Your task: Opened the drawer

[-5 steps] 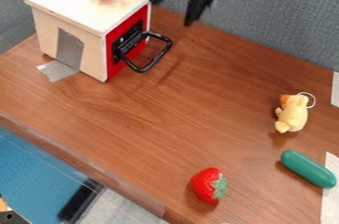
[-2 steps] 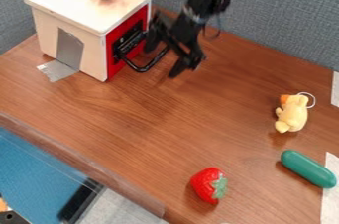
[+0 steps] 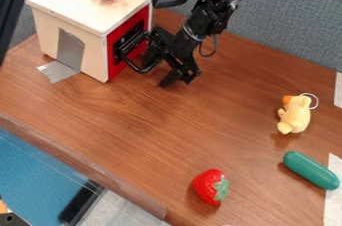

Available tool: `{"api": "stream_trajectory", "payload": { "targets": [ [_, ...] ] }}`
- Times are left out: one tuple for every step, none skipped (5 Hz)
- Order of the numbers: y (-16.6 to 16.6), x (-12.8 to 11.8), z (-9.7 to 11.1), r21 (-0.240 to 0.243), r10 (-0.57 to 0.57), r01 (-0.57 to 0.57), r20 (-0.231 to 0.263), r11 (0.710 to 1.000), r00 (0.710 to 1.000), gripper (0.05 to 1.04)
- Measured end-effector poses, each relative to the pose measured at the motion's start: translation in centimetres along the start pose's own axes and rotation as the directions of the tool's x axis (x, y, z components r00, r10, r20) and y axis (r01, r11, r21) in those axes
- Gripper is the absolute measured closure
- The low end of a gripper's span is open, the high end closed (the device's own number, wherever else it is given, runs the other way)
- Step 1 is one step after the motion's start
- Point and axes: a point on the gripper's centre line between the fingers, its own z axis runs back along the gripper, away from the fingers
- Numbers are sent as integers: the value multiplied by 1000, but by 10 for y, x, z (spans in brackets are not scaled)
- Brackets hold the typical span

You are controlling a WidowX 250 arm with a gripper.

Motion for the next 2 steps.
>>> {"api": "stream_trajectory", "payload": {
  "targets": [
    [2,-2,-2,-6,19,-19,-9,1000,1000,692],
    [3,-4,14,-43,43,-42,21,998,999,898]
  ]
}}
